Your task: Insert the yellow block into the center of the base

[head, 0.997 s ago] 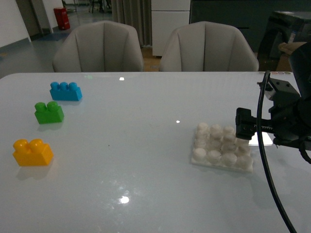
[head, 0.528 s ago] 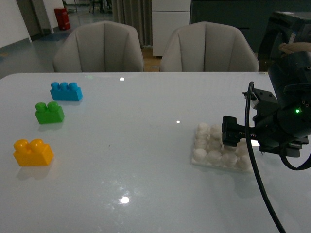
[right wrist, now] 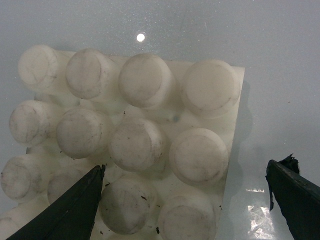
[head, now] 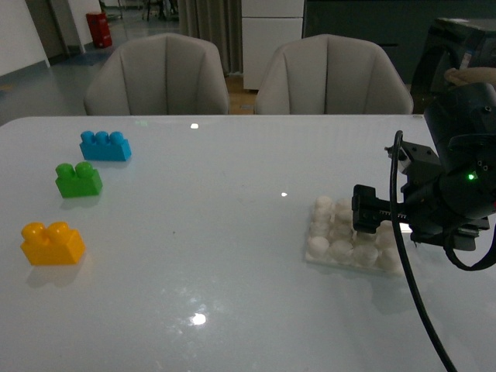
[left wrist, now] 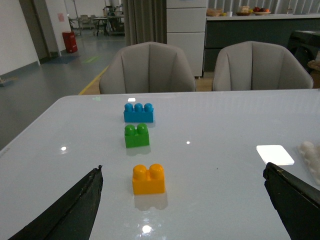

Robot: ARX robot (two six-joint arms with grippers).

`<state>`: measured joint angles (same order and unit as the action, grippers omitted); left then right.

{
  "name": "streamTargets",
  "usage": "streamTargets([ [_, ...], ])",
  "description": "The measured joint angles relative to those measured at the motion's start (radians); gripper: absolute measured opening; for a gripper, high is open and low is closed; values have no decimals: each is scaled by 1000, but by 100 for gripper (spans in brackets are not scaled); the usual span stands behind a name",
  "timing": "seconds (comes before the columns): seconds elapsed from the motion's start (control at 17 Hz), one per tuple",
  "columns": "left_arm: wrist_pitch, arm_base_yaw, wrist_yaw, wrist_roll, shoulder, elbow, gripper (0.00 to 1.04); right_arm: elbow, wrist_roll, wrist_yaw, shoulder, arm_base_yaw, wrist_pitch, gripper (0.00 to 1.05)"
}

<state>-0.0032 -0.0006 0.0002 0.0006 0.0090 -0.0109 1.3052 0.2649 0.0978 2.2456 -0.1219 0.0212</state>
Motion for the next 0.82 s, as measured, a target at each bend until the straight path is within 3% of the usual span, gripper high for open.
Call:
streamTargets([
  [0.82, 0, 0, 0, 0, 0, 0, 98, 58, 5, 13, 40, -106, 8, 98],
])
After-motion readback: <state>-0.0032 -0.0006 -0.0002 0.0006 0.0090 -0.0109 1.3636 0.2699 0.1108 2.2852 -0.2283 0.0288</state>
